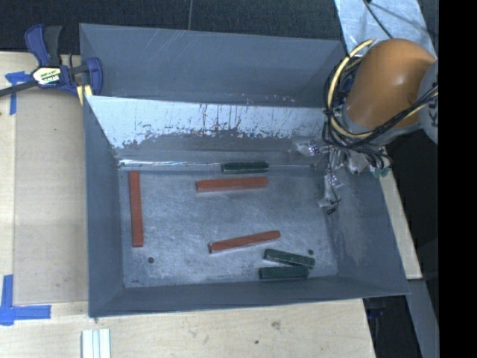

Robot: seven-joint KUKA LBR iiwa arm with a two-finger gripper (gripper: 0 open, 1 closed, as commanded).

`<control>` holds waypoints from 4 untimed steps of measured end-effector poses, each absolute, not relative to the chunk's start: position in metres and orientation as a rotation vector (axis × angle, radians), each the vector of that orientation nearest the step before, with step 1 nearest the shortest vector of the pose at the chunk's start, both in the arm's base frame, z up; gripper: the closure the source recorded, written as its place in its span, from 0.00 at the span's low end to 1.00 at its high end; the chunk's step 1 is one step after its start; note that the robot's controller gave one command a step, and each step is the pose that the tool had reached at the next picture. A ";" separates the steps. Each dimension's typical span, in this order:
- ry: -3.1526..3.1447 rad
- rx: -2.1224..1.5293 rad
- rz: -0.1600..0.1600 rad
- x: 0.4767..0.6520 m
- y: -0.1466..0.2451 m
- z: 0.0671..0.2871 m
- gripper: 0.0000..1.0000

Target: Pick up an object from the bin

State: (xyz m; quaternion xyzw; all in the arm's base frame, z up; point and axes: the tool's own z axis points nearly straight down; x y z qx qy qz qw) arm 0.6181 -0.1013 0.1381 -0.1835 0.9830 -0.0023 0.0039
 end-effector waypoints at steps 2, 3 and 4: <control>3.112 -0.411 0.001 0.511 0.006 0.074 0.00; 3.104 -0.440 0.000 0.518 -0.020 0.071 0.00; 3.103 -0.445 -0.002 0.518 -0.019 0.072 1.00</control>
Offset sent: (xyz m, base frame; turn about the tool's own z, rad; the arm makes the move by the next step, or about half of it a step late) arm -0.0665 0.0547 -0.0187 0.0783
